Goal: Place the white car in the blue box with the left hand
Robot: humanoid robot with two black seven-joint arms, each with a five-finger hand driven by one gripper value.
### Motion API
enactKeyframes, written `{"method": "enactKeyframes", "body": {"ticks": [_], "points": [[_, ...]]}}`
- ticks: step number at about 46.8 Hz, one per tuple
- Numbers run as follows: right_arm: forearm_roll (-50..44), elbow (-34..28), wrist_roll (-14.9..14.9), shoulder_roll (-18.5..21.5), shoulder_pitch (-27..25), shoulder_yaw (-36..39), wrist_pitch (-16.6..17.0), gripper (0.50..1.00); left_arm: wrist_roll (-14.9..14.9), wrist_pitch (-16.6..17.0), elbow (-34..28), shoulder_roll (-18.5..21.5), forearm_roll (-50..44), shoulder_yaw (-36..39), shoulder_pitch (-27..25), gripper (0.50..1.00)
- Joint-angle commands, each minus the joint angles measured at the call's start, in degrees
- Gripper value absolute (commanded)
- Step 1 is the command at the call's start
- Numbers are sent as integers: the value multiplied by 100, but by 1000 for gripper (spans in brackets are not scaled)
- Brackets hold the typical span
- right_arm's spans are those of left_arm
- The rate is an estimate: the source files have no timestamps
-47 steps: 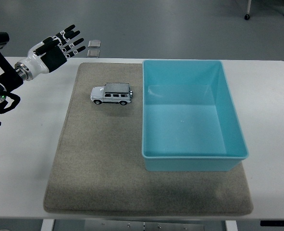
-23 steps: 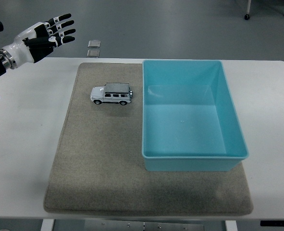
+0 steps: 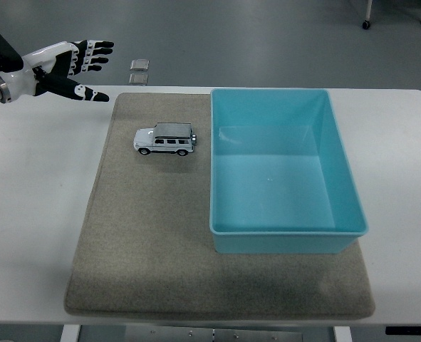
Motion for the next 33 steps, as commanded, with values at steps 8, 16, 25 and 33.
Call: {"method": "enactKeyframes", "body": {"ticks": [8,16,25,33], "points": [[0,0,0,0,1,0,0,936,-72,245,-596,249,1041,360,-74,986],[0,0,0,0,1,0,0,936,-72,518,-604,258,1832,369,-74,986],[0,0,0,0,1,0,0,936,-72,676,-683,258,2395,387,-74,986],[0,0,0,0,1,0,0,936,-72,676,-789,223,2808,413,-74,986]]}}
